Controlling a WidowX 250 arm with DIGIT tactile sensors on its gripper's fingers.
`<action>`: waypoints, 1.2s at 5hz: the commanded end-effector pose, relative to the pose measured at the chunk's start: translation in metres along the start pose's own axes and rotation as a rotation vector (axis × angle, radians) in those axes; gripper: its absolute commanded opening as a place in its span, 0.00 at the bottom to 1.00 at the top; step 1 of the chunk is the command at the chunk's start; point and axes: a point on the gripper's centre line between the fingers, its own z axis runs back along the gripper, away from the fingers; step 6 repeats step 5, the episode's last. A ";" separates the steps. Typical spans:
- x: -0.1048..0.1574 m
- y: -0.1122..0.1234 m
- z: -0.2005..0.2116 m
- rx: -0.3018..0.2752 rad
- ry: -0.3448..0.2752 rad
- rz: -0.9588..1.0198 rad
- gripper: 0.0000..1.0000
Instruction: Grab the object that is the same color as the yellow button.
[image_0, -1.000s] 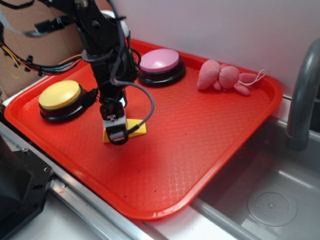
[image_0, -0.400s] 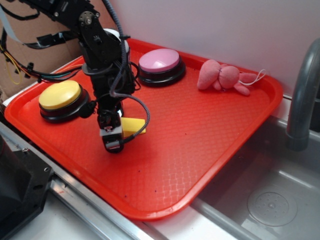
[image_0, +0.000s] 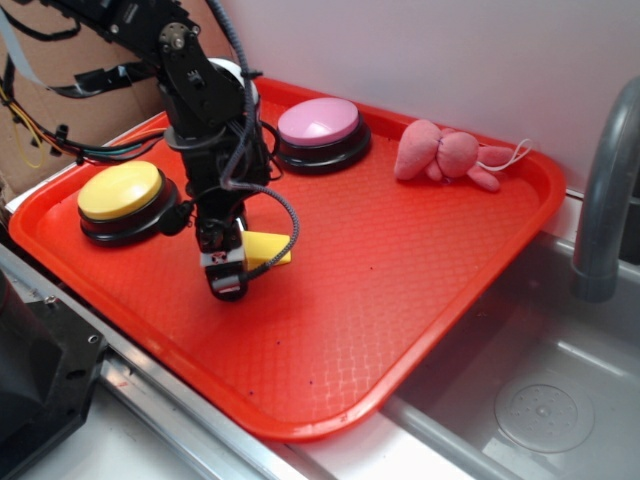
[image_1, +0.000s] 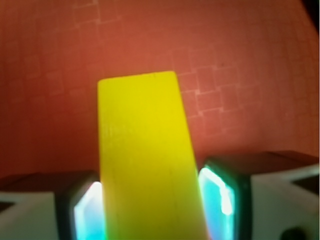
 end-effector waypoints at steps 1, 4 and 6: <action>0.019 0.020 0.066 -0.082 0.028 0.267 0.00; 0.036 0.047 0.161 0.023 -0.117 0.652 0.00; 0.036 0.049 0.161 0.048 -0.068 0.677 0.00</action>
